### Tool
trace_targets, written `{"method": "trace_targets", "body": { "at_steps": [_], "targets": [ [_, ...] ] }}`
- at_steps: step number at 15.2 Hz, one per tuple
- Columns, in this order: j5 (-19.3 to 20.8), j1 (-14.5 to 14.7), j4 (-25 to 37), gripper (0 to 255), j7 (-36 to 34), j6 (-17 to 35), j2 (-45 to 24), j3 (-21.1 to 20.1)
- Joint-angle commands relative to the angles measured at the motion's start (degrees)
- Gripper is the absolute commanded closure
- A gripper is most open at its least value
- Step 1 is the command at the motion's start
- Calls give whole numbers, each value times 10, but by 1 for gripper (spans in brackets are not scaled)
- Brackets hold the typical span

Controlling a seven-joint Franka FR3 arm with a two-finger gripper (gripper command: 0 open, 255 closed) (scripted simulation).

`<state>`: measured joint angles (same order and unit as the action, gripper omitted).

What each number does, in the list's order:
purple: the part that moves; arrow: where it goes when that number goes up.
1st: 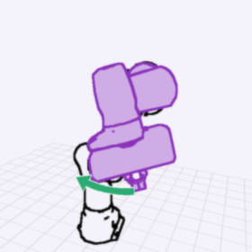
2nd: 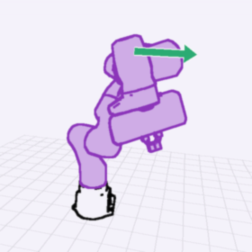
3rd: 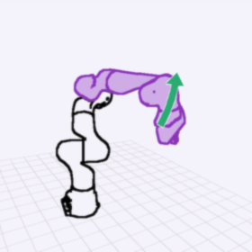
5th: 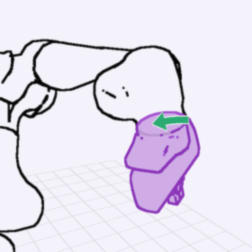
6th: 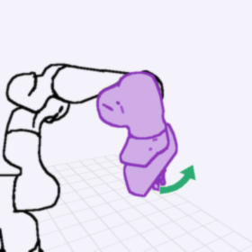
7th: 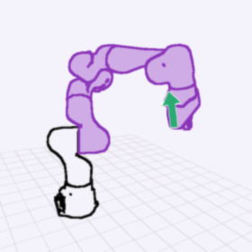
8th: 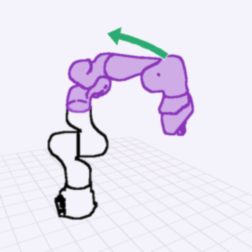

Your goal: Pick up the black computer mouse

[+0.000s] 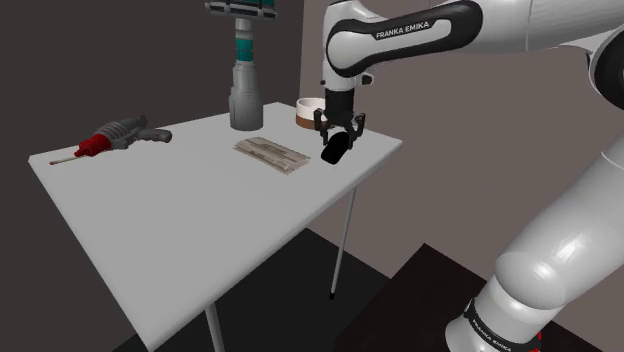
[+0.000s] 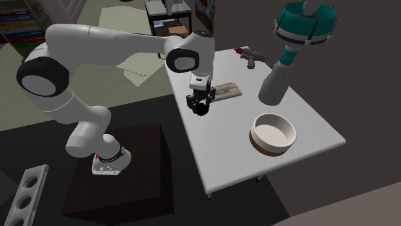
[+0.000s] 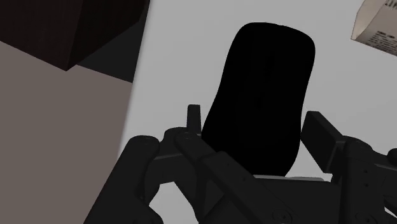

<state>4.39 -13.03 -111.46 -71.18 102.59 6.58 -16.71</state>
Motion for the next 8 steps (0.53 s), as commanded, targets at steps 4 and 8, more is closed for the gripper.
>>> {"method": "trace_targets", "body": {
  "at_steps": [4,8],
  "targets": [
    [0,-1,39,255,4,-39,0,1],
    [0,-1,56,255,6,-56,-1,1]
  ]
}}
